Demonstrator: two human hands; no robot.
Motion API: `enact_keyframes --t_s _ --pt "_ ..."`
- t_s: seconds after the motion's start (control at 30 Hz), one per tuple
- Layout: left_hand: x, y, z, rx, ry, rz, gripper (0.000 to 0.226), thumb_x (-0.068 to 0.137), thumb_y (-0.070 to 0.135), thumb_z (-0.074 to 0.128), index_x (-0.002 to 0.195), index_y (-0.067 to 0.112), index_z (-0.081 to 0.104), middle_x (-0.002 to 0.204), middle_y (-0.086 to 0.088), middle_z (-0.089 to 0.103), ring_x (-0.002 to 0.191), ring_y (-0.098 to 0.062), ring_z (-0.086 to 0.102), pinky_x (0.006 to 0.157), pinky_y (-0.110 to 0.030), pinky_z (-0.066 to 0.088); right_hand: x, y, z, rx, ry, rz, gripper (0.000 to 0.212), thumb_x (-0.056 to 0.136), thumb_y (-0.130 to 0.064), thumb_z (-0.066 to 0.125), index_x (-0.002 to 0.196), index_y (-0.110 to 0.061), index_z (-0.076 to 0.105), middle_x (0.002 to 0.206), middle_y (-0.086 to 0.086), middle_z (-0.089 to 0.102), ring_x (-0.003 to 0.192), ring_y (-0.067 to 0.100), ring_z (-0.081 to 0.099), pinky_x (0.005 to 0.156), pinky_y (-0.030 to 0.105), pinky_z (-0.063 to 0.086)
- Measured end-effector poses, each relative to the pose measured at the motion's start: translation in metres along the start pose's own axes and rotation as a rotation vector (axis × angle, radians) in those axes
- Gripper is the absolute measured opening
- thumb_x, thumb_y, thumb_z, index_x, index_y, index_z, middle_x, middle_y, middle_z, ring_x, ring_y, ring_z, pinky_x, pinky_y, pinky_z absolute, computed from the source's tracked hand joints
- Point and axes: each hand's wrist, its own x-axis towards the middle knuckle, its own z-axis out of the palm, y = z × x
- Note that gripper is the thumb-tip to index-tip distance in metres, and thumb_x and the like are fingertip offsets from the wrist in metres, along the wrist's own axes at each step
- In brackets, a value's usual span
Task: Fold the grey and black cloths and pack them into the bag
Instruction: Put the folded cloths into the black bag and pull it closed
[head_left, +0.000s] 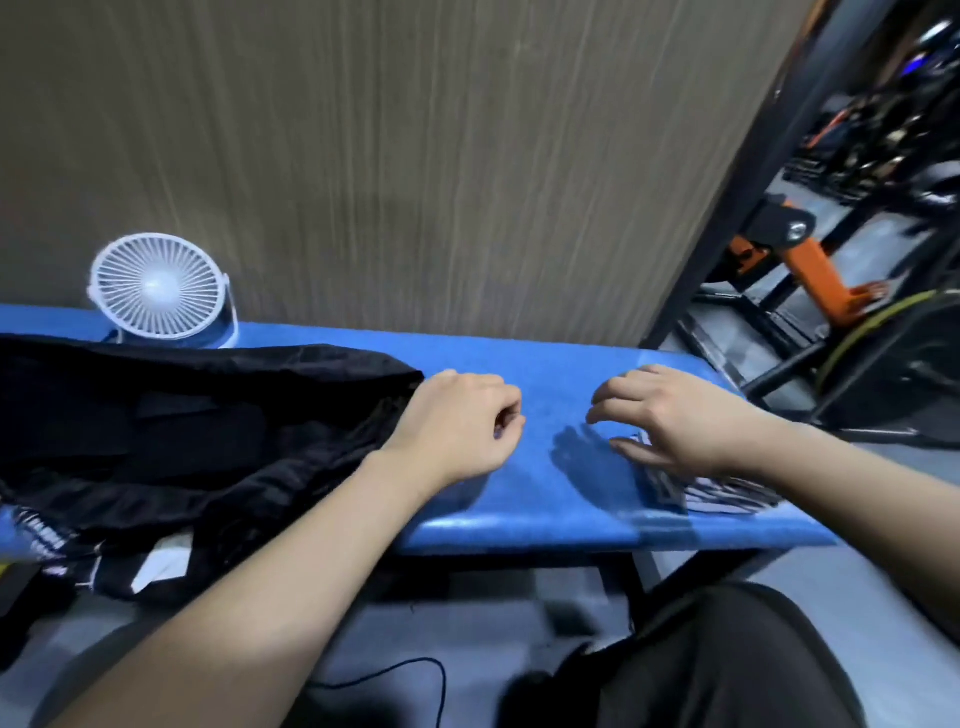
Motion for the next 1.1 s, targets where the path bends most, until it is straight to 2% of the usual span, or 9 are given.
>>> enact_keyframes --t_s 0.13,0.27,0.4,0.53,0.63,0.77,0.93,1.03,1.1 --pt "0.019 0.028 0.035 -0.076 -0.039 0.023 0.014 0.091 0.038 0.057 0.098 0.028 0.064 0.091 0.007 0.065 0.092 -0.018 0.063 0.079 -0.030 0.034 -0.058 0.040 0.015 0.076 -0.026 0.252 0.048 0.090 -0.058 0.045 0.125 -0.030 0.061 0.124 -0.007 0.059 0.111 0.017 0.059 0.093 0.037 0.043" --pt "0.027 0.050 0.064 -0.165 -0.125 0.021 0.030 0.093 0.040 0.057 0.121 0.029 0.058 0.104 0.011 0.061 0.104 -0.015 0.058 0.091 -0.030 0.036 -0.100 0.069 0.039 0.325 -0.008 0.502 0.069 0.089 -0.078 0.034 0.140 -0.032 0.045 0.136 -0.006 0.050 0.128 0.019 0.049 0.106 0.047 0.039" --pt "0.028 0.063 0.087 -0.219 -0.220 0.012 0.037 0.092 0.042 0.059 0.127 0.030 0.054 0.113 0.012 0.060 0.109 -0.013 0.057 0.096 -0.032 0.040 -0.113 0.081 0.065 0.452 -0.033 0.682 0.089 0.078 -0.088 0.031 0.150 -0.036 0.030 0.146 -0.005 0.043 0.135 0.021 0.042 0.112 0.053 0.032" --pt "0.025 0.072 0.102 -0.303 -0.302 0.013 0.029 0.089 0.045 0.059 0.114 0.030 0.059 0.105 0.012 0.063 0.103 -0.013 0.058 0.094 -0.036 0.047 -0.106 0.086 0.089 0.513 -0.137 0.688 0.110 0.069 -0.099 0.018 0.155 -0.031 0.023 0.153 -0.003 0.041 0.142 0.017 0.035 0.117 0.049 0.025" --pt "0.022 0.078 0.109 -0.357 -0.338 0.019 0.029 0.086 0.051 0.054 0.105 0.030 0.061 0.102 0.012 0.062 0.100 -0.012 0.057 0.092 -0.037 0.048 -0.091 0.076 0.102 0.601 -0.157 0.669 0.115 0.064 -0.102 0.013 0.154 -0.031 0.026 0.145 -0.001 0.046 0.138 0.020 0.038 0.115 0.045 0.027" --pt "0.018 0.085 0.111 -0.442 -0.382 -0.068 0.050 0.087 0.062 0.052 0.124 0.029 0.054 0.108 0.013 0.060 0.101 -0.010 0.053 0.095 -0.034 0.046 -0.070 0.059 0.102 0.555 -0.174 0.731 0.118 0.055 -0.103 0.006 0.152 -0.039 0.024 0.132 -0.003 0.045 0.130 0.022 0.038 0.108 0.044 0.031" --pt "0.016 0.087 0.101 -0.532 -0.395 -0.282 0.077 0.085 0.068 0.059 0.145 0.027 0.034 0.120 0.009 0.056 0.114 -0.015 0.057 0.099 -0.033 0.044 -0.040 0.037 0.086 0.461 -0.236 0.800 0.094 0.073 -0.092 0.028 0.149 -0.036 0.022 0.142 0.002 0.047 0.133 0.027 0.045 0.105 0.047 0.034" --pt "0.017 0.081 0.094 -0.599 -0.407 -0.440 0.111 0.068 0.082 0.059 0.154 0.026 0.020 0.146 -0.002 0.047 0.130 -0.021 0.052 0.108 -0.041 0.042 -0.024 0.022 0.075 0.592 -0.304 0.852 0.111 0.068 -0.093 0.039 0.156 -0.036 0.004 0.157 0.006 0.037 0.141 0.029 0.041 0.112 0.048 0.034" --pt "0.018 0.075 0.091 -0.628 -0.393 -0.508 0.113 0.069 0.076 0.066 0.156 0.024 0.016 0.154 -0.005 0.038 0.138 -0.023 0.044 0.112 -0.039 0.038 -0.015 0.009 0.067 0.697 -0.308 0.858 0.117 0.068 -0.090 0.048 0.158 -0.033 -0.003 0.160 0.009 0.034 0.145 0.028 0.036 0.115 0.047 0.031"
